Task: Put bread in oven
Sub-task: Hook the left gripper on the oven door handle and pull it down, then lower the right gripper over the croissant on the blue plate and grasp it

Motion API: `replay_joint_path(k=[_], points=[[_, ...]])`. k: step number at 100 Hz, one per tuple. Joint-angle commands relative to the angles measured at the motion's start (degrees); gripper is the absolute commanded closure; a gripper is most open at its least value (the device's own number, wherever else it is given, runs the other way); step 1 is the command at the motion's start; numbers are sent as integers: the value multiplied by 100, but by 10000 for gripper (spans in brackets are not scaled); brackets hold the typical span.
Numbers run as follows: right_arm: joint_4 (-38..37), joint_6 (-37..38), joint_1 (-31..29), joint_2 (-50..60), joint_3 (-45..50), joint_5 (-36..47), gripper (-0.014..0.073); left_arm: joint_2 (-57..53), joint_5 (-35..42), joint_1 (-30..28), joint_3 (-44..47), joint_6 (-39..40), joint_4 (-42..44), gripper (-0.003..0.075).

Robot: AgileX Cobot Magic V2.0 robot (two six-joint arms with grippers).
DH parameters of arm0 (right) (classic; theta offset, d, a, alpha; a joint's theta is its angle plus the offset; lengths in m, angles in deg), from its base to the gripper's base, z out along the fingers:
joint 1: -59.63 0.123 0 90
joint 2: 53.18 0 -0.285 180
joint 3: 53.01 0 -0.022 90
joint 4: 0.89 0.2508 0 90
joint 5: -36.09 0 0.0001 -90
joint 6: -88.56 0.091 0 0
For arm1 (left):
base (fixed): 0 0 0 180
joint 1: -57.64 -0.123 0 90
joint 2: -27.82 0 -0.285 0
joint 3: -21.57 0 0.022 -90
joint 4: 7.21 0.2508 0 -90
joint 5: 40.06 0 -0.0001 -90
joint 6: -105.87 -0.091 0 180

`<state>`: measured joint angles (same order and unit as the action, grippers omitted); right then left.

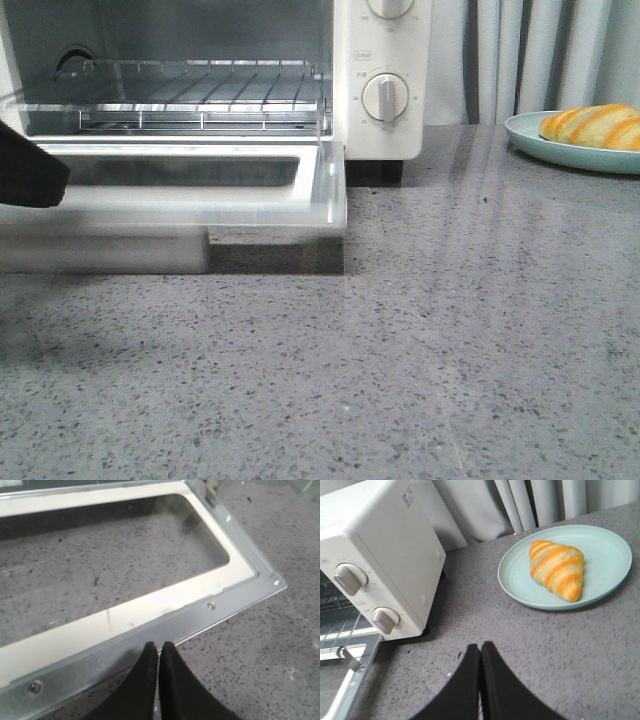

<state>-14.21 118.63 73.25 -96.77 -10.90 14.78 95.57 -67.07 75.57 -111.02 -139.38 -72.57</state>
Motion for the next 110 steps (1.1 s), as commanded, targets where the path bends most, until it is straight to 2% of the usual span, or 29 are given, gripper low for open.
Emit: replay_joint_path(k=[1, 11, 34, 39, 49, 59, 69, 78, 91, 110], points=[[-477, -4, 3, -181, -238, 703, 662, -112, -87, 35, -90, 55, -221, 742], [-722, -4, -33, -548, -535, 615, 662, -121, -343, 35, -77, 55, -221, 742], [-669, -28, -512, -2060, -2060, -649, 662, -602, -631, 35, -77, 55, -320, 742], [-467, -316, -658, -2399, -2393, -810, 662, -813, -684, 35, -77, 55, -330, 742], [662, -1345, -968, -3001, -2970, -952, 655, -1351, -801, 35, -77, 55, -436, 742], [1383, -1860, -1262, -3612, -3426, -1018, 566, -1901, -857, 35, -77, 98, -520, 742], [1332, -1875, -1471, -4148, -3717, -1108, 421, -2356, -857, 35, -77, 152, -520, 742], [1296, -1875, -1686, -4527, -3853, -1108, 337, -2652, -857, 35, -77, 152, -482, 742], [1285, -1875, -1909, -5085, -3952, -1060, 317, -2869, -857, 35, -77, 152, -482, 742], [1285, -1875, -1918, -5777, -3963, -625, 317, -2882, -867, 35, -77, 206, -590, 742]])
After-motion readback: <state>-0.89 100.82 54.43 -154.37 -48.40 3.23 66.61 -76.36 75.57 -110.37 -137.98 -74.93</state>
